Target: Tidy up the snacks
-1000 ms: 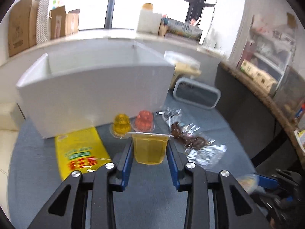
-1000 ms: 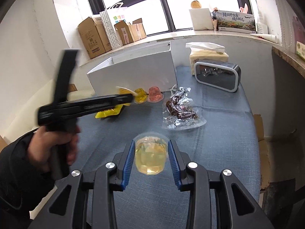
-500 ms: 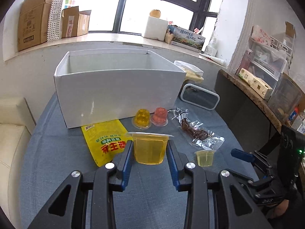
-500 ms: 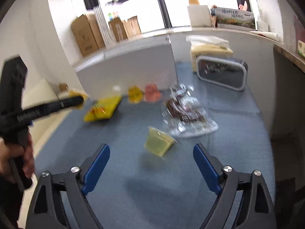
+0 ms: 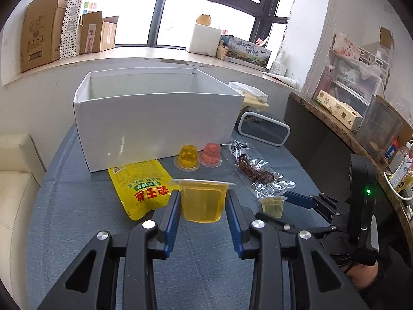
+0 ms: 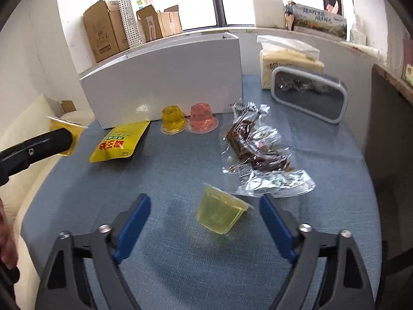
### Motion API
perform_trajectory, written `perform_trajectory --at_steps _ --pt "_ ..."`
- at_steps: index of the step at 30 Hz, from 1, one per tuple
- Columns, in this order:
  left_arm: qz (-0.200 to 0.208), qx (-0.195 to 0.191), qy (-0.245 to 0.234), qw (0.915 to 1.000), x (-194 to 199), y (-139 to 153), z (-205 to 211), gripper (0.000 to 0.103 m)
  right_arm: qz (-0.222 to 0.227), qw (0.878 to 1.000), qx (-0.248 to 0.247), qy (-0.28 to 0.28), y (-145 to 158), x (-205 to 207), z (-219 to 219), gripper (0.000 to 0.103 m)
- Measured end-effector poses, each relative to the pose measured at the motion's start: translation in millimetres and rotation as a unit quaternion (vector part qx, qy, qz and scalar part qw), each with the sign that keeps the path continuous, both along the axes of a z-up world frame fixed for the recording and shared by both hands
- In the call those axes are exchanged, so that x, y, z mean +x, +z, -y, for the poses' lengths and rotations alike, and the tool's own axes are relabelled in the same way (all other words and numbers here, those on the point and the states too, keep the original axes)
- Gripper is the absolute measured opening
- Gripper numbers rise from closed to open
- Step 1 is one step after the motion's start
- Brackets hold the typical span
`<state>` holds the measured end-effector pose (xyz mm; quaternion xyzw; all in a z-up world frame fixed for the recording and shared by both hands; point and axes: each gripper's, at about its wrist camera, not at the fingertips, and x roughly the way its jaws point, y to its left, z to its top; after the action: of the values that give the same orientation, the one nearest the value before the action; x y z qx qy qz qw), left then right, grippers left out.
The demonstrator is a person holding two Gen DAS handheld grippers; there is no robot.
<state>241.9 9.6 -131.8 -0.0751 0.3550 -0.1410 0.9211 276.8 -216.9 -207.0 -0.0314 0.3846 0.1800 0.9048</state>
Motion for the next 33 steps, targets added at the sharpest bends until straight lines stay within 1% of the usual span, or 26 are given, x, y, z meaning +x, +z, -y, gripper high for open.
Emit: perform_trajectory --at_steps 1,2,6,9,14,18,22,24,26,30,32,33 --pt "0.0 -0.002 0.0 1.0 0 0 0 0.038 -0.009 1.0 -0.007 -0.002 -2 2 0 0.047" --pt "-0.001 -0.002 0.0 1.0 0 -1 -1 0.038 -0.015 1.0 0.001 0.001 -3 3 1 0.049" --pt "0.0 -0.003 -0.004 1.0 0 -1 0 0.038 -0.008 1.0 -0.014 0.014 0 -1 -4 0.048" --pt "0.003 -0.005 -0.004 1.0 0 0 -2 0.038 -0.002 1.0 -0.011 0.025 5 -6 -9 0.048" --pt "0.012 -0.006 -0.005 0.9999 0 9 -6 0.038 0.027 0.999 -0.004 0.041 31 -16 -17 0.048" --pt "0.028 -0.007 -0.002 0.9996 6 27 -13 0.038 0.054 0.997 0.006 0.056 62 -13 -26 0.048" --pt "0.054 -0.003 0.004 0.9985 25 55 -25 0.038 0.079 0.994 0.02 0.069 96 11 -40 0.048" --pt "0.069 -0.002 0.012 0.9976 38 70 -33 0.038 0.092 0.992 0.032 0.086 113 28 -48 0.048" --pt "0.082 0.006 0.018 0.9965 57 85 -39 0.038 0.108 0.99 0.021 0.091 130 51 -61 0.048" --pt "0.081 0.003 0.023 0.9964 100 104 -54 0.038 0.11 0.989 0.027 0.096 149 93 -77 0.048" --pt "0.08 0.006 0.029 0.9964 123 108 -60 0.038 0.101 0.989 0.038 0.098 152 117 -83 0.048" --pt "0.073 0.008 0.029 0.9968 135 107 -63 0.038 0.097 0.99 0.035 0.096 151 126 -86 0.048"
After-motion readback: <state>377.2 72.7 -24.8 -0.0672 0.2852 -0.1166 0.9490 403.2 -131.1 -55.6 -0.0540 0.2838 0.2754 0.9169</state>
